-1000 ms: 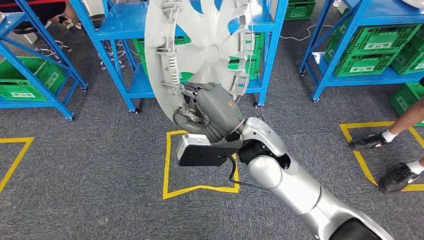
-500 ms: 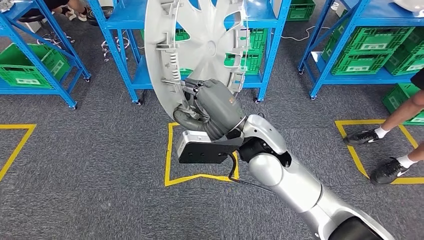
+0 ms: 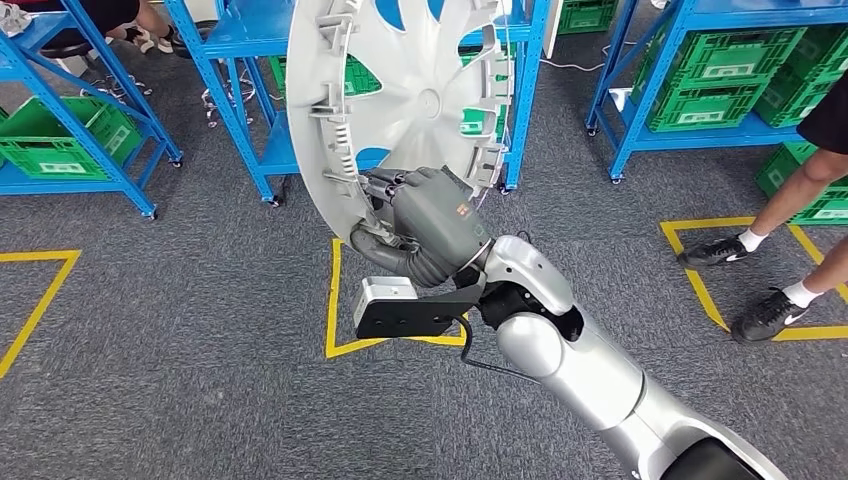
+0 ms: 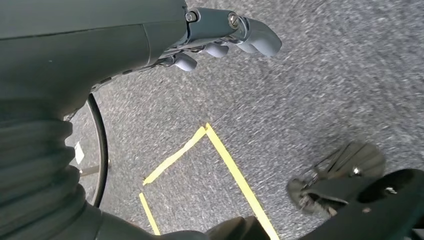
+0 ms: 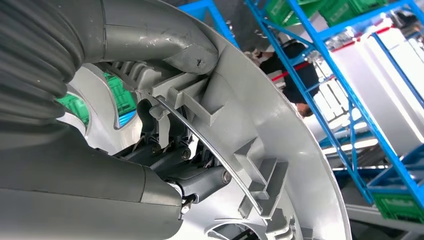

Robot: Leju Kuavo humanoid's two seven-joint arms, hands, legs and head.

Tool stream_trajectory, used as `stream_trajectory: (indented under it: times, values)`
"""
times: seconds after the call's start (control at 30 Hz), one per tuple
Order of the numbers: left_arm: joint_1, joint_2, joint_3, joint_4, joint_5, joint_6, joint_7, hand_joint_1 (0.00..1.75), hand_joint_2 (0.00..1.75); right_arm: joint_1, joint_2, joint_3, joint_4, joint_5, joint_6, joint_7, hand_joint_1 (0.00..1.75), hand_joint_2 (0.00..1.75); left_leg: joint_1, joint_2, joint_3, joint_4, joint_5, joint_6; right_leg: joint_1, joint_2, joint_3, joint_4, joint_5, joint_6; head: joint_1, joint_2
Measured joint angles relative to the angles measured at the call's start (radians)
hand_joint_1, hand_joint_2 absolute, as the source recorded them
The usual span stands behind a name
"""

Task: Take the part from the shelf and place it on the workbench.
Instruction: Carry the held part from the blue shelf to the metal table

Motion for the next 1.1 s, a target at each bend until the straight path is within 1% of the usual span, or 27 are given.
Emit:
stream_trajectory:
  times: [0.03, 0.07, 0.13, 0.17, 0.2, 0.27, 0.3, 0.33, 0.37, 0.43, 0.47, 0.5, 0.53, 0.57, 0.6, 0.67, 0.7, 0.73, 0.8, 0.83, 0.87, 0.93, 0.97, 1.0, 1.03, 1.07, 1.1]
  values:
    - [0.0, 0.0, 0.0, 0.0, 0.0, 0.0, 0.0, 0.0, 1.75, 0.001, 0.0, 0.0, 0.0, 0.007, 0.003, 0.002, 1.75, 1.75, 0.0, 0.0, 0.015, -0.002, 0.007, 0.001, 0.0, -0.005, -0.007, 0.0, 0.005, 0.001, 0.0, 0.0]
    - [0.0, 0.0, 0.0, 0.0, 0.0, 0.0, -0.001, 0.0, 1.75, 0.001, 0.0, 0.0, -0.001, 0.011, 0.006, 0.004, 1.75, 1.75, -0.001, 0.003, 0.05, -0.043, 0.026, 0.004, 0.001, -0.01, -0.012, 0.0, 0.009, 0.003, 0.0, 0.0]
    - [-0.001, 0.001, 0.0, 0.0, 0.0, 0.0, -0.001, 0.0, 1.75, 0.001, 0.0, 0.0, -0.006, 0.016, 0.008, 0.008, 1.75, 1.75, -0.006, 0.022, 0.147, -0.181, 0.059, 0.016, 0.002, -0.023, -0.017, 0.0, 0.016, 0.009, 0.0, 0.0]
    - [-0.003, 0.0, 0.0, -0.001, 0.0, 0.0, -0.002, 0.0, 1.75, 0.001, 0.0, 0.0, -0.009, 0.018, 0.01, 0.01, 1.75, 1.75, -0.012, 0.031, 0.179, -0.232, 0.068, 0.024, 0.003, -0.031, -0.017, -0.001, 0.019, 0.014, 0.0, 0.0]
    - [-0.003, 0.0, 0.0, -0.001, 0.0, 0.0, -0.002, 0.0, 1.75, 0.0, 0.0, 0.0, -0.012, 0.02, 0.012, 0.012, 1.75, 1.75, -0.018, 0.036, 0.196, -0.263, 0.069, 0.033, 0.003, -0.039, -0.018, -0.001, 0.022, 0.019, 0.0, 0.0]
    - [-0.003, 0.001, 0.0, -0.001, -0.001, 0.0, -0.003, 0.0, 1.75, 0.0, 0.0, 0.0, -0.015, 0.025, 0.015, 0.013, 1.75, 1.75, -0.023, 0.028, 0.192, -0.274, 0.076, 0.048, 0.004, -0.054, -0.017, -0.006, 0.028, 0.03, -0.002, 0.0]
    - [-0.002, 0.001, 0.0, -0.001, -0.002, 0.0, -0.003, 0.0, 1.75, 0.001, 0.0, 0.0, -0.017, 0.028, 0.017, 0.012, 1.75, 1.75, -0.02, 0.021, 0.191, -0.281, 0.08, 0.054, 0.004, -0.055, -0.019, -0.002, 0.026, 0.036, -0.003, 0.0]
    - [-0.002, 0.001, 0.0, -0.001, -0.002, 0.0, -0.003, 0.0, 1.75, 0.002, 0.0, -0.001, -0.019, 0.03, 0.018, 0.011, 1.75, 1.75, -0.017, 0.014, 0.19, -0.286, 0.087, 0.061, 0.005, -0.046, -0.025, 0.013, 0.014, 0.04, -0.002, 0.0]
    - [-0.002, 0.001, 0.0, -0.001, -0.003, 0.0, -0.003, 0.0, 1.75, 0.004, -0.001, -0.002, -0.02, 0.033, 0.019, 0.009, 1.75, 1.75, -0.013, 0.007, 0.187, -0.291, 0.094, 0.068, 0.004, -0.031, -0.039, 0.046, -0.009, 0.045, -0.002, 0.0]
    - [-0.003, 0.001, 0.0, -0.001, -0.004, 0.0, -0.003, 0.0, 1.75, 0.01, -0.002, -0.004, -0.021, 0.038, 0.021, 0.002, 1.75, 1.75, -0.011, -0.007, 0.176, -0.291, 0.104, 0.076, 0.003, 0.001, -0.09, 0.163, -0.078, 0.05, -0.001, 0.0]
    - [-0.002, 0.001, 0.0, -0.001, -0.005, 0.0, -0.004, 0.0, 1.75, 0.014, -0.003, -0.004, -0.021, 0.041, 0.023, -0.001, 1.75, 1.75, -0.011, -0.015, 0.169, -0.289, 0.107, 0.077, 0.003, 0.007, -0.117, 0.224, -0.106, 0.052, -0.001, 0.0]
    - [-0.001, 0.001, 0.0, 0.0, -0.005, 0.0, -0.004, 0.0, 1.75, 0.018, -0.003, -0.004, -0.021, 0.042, 0.025, -0.003, 1.75, 1.75, -0.011, -0.025, 0.162, -0.285, 0.11, 0.076, 0.003, 0.01, -0.134, 0.263, -0.118, 0.053, -0.001, 0.0]
    - [0.0, 0.001, 0.0, 0.0, -0.005, 0.0, -0.003, 0.0, 1.75, 0.021, -0.004, -0.005, -0.021, 0.042, 0.026, -0.004, 1.75, 1.75, -0.01, -0.035, 0.154, -0.281, 0.113, 0.075, 0.002, 0.011, -0.133, 0.267, -0.112, 0.053, -0.001, 0.0]
    - [0.0, 0.0, 0.0, 0.0, -0.005, 0.0, -0.003, 0.0, 1.75, 0.022, -0.004, -0.005, -0.021, 0.042, 0.028, -0.003, 1.75, 1.75, -0.01, -0.046, 0.147, -0.276, 0.115, 0.072, 0.001, 0.013, -0.111, 0.231, -0.089, 0.052, -0.001, 0.0]
    - [0.0, 0.0, 0.0, 0.0, -0.005, 0.0, -0.004, 0.0, 1.75, 0.023, -0.004, -0.005, -0.021, 0.043, 0.03, -0.004, 1.75, 1.75, -0.009, -0.057, 0.14, -0.269, 0.117, 0.07, -0.001, 0.023, -0.073, 0.163, -0.058, 0.051, -0.001, 0.0]
    - [0.0, 0.0, 0.0, 0.0, -0.006, 0.0, -0.004, 0.0, 1.75, 0.022, -0.003, -0.005, -0.022, 0.043, 0.031, -0.005, 1.75, 1.75, -0.01, -0.075, 0.126, -0.255, 0.12, 0.061, -0.003, 0.053, -0.012, 0.048, -0.021, 0.047, -0.002, 0.0]
    - [-0.001, 0.0, 0.0, 0.0, -0.006, 0.0, -0.004, 0.0, 1.75, 0.022, -0.003, -0.006, -0.022, 0.043, 0.032, -0.005, 1.75, 1.75, -0.011, -0.083, 0.12, -0.251, 0.123, 0.055, -0.003, 0.063, 0.0, 0.021, -0.015, 0.043, -0.002, 0.0]
    - [0.0, 0.001, 0.0, 0.0, -0.006, 0.0, -0.004, 0.0, 1.75, 0.022, -0.003, -0.006, -0.023, 0.043, 0.032, -0.006, 1.75, 1.75, -0.012, -0.089, 0.116, -0.251, 0.126, 0.049, 0.0, 0.064, -0.002, 0.018, -0.016, 0.038, -0.002, 0.0]
    - [0.003, 0.001, 0.0, 0.001, -0.006, 0.0, -0.004, 0.0, 1.75, 0.022, -0.001, -0.006, -0.023, 0.043, 0.033, -0.006, 1.75, 1.75, -0.011, -0.096, 0.109, -0.252, 0.132, 0.037, 0.0, 0.046, -0.004, 0.014, -0.007, 0.024, -0.002, 0.0]
    - [0.004, 0.001, 0.0, 0.001, -0.006, 0.0, -0.004, 0.0, 1.75, 0.022, 0.0, -0.006, -0.023, 0.043, 0.033, -0.006, 1.75, 1.75, -0.011, -0.085, 0.102, -0.244, 0.126, 0.031, -0.001, 0.037, -0.004, 0.013, -0.003, 0.017, -0.004, 0.0]
    - [0.005, 0.001, 0.0, 0.001, -0.006, 0.0, -0.004, 0.0, 1.75, 0.021, 0.001, -0.006, -0.023, 0.043, 0.033, -0.006, 1.75, 1.75, -0.011, -0.067, 0.09, -0.219, 0.109, 0.026, -0.003, 0.027, -0.005, 0.01, 0.001, 0.011, -0.006, 0.0]
    - [0.004, 0.0, 0.0, 0.001, -0.006, 0.0, -0.004, 0.0, 1.75, 0.021, 0.003, -0.006, -0.023, 0.043, 0.033, -0.006, 1.75, 1.75, -0.009, -0.025, 0.043, -0.109, 0.046, 0.015, -0.004, 0.007, -0.008, 0.009, 0.004, 0.005, -0.011, 0.0]
    - [0.004, 0.0, 0.0, 0.001, -0.006, 0.0, -0.004, 0.0, 1.75, 0.021, 0.003, -0.006, -0.023, 0.044, 0.033, -0.006, 1.75, 1.75, -0.006, -0.016, 0.014, -0.04, 0.014, 0.01, -0.004, -0.004, -0.01, 0.009, 0.005, 0.004, -0.011, 0.0]
    - [0.004, 0.0, 0.0, 0.002, -0.007, 0.0, -0.004, 0.0, 1.75, 0.022, 0.003, -0.006, -0.023, 0.044, 0.033, -0.006, 1.75, 1.75, -0.004, -0.012, -0.005, 0.011, -0.005, 0.006, -0.004, -0.016, -0.012, 0.009, 0.005, 0.004, -0.011, 0.0]
    - [0.005, 0.0, 0.0, 0.002, -0.007, 0.0, -0.004, 0.0, 1.75, 0.022, 0.003, -0.006, -0.023, 0.044, 0.033, -0.006, 1.75, 1.75, -0.001, -0.009, -0.007, 0.029, -0.007, 0.004, -0.004, -0.027, -0.013, 0.009, 0.005, 0.004, -0.011, 0.0]
    - [0.005, 0.001, 0.0, 0.002, -0.007, 0.0, -0.004, 0.0, 1.75, 0.023, 0.003, -0.006, -0.023, 0.043, 0.033, -0.006, 1.75, 1.75, 0.0, -0.006, 0.012, 0.004, 0.009, 0.003, -0.005, -0.038, -0.013, 0.009, 0.005, 0.005, -0.011, 0.0]
    - [0.005, 0.001, 0.0, 0.001, -0.007, 0.0, -0.004, 0.0, 1.75, 0.023, 0.003, -0.006, -0.023, 0.043, 0.033, -0.006, 1.75, 1.75, 0.001, 0.003, 0.05, -0.057, 0.037, 0.004, -0.005, -0.049, -0.012, 0.009, 0.005, 0.006, -0.011, 0.0]
